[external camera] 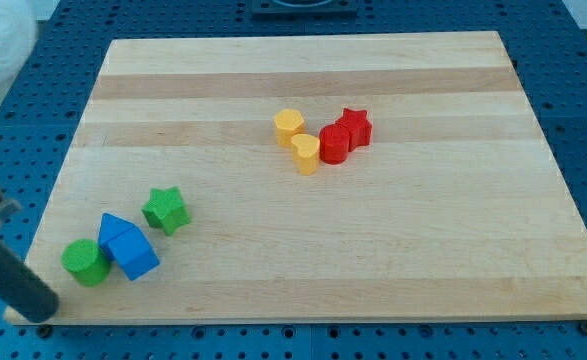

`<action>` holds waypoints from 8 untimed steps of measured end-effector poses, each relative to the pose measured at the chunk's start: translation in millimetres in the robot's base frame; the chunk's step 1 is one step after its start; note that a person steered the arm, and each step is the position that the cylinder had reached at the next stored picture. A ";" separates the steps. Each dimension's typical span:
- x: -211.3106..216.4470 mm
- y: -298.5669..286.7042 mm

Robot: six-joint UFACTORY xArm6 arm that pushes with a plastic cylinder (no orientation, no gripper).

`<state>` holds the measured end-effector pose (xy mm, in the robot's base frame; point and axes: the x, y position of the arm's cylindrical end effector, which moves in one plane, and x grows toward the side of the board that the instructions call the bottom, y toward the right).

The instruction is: Push green circle into blue triangle

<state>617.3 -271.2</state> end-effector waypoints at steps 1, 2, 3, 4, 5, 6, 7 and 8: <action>-5.4 -2.5; -19.3 16.1; -26.5 48.6; -39.9 63.4; -50.8 63.4; -50.8 63.4; -44.2 63.4; -35.4 66.1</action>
